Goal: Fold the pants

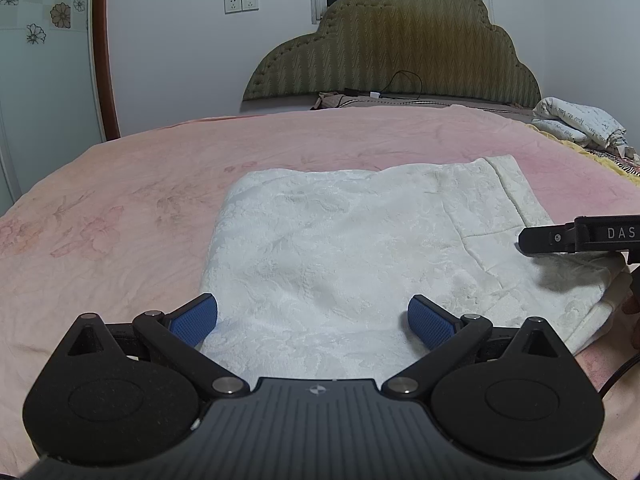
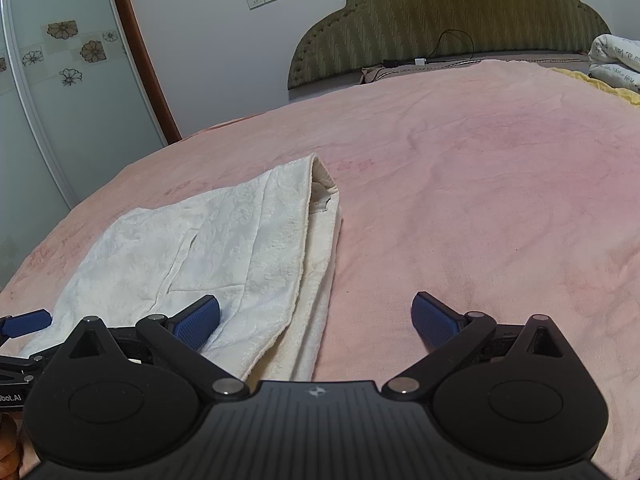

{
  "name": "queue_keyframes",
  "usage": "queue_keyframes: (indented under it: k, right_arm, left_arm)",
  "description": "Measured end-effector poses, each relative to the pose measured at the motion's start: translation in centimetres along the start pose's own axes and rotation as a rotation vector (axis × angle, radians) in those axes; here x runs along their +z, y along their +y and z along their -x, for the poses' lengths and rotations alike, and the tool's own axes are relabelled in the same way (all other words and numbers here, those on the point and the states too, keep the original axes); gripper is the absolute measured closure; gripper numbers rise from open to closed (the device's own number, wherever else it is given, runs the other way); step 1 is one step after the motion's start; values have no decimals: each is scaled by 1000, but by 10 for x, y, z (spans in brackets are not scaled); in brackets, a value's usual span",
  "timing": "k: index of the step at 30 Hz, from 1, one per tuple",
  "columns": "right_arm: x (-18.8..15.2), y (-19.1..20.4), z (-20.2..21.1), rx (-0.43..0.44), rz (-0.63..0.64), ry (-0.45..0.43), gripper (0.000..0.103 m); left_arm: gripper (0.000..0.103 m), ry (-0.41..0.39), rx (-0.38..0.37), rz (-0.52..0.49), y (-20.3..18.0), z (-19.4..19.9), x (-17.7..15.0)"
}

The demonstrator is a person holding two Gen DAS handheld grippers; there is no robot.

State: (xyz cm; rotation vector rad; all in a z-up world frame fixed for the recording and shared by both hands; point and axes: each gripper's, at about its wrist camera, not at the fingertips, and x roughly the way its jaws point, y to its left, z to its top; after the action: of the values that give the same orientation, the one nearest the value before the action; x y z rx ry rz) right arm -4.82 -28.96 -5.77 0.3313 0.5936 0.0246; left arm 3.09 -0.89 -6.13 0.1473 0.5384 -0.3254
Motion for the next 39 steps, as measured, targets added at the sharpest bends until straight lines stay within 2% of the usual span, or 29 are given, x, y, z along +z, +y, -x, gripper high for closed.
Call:
queue_keyframes:
  k: [7, 10, 13, 16, 18, 20, 26, 28, 30, 31, 33, 35, 36, 38, 39]
  right_arm:
    - [3, -10, 5, 41, -67, 6, 0]
    - [8, -11, 6, 90, -79, 49, 0]
    - [15, -11, 0, 160, -75, 106, 0]
    - [22, -14, -8, 218, -91, 152, 0]
    - [27, -15, -15, 280, -103, 179, 0]
    - [31, -13, -24, 353, -110, 210, 0]
    - [40, 2, -38, 370, -43, 230, 1]
    - [39, 3, -37, 355, -26, 222, 13]
    - [36, 4, -30, 311, -5, 210, 44]
    - [35, 0, -27, 304, -16, 204, 50]
    - [33, -12, -24, 338, -63, 194, 58]
    - [31, -15, -26, 361, -83, 187, 61]
    - [30, -15, -26, 366, -86, 184, 63]
    - [28, -13, -23, 375, -89, 170, 70]
    - [28, -10, -21, 379, -81, 156, 74]
  left_arm:
    - [1, -34, 34, -27, 14, 10, 8]
    - [3, -24, 48, 67, 44, 7, 19]
    - [6, 69, -33, 255, 85, -9, 29]
    - [6, 203, -213, 493, 126, -34, 30]
    - [4, 251, -306, 586, 141, -48, 28]
    - [4, 260, -338, 580, 146, -55, 33]
    - [3, 266, -433, 513, 136, -72, 39]
    - [4, 272, -470, 522, 131, -76, 39]
    - [6, 288, -521, 537, 127, -78, 37]
    - [8, 281, -509, 525, 123, -77, 36]
    - [20, 275, -493, 482, 117, -74, 36]
    - [57, 274, -451, 454, 115, -71, 35]
    - [66, 271, -418, 437, 115, -70, 35]
    - [81, 245, -408, 441, 117, -66, 33]
    - [83, 230, -402, 445, 116, -62, 32]
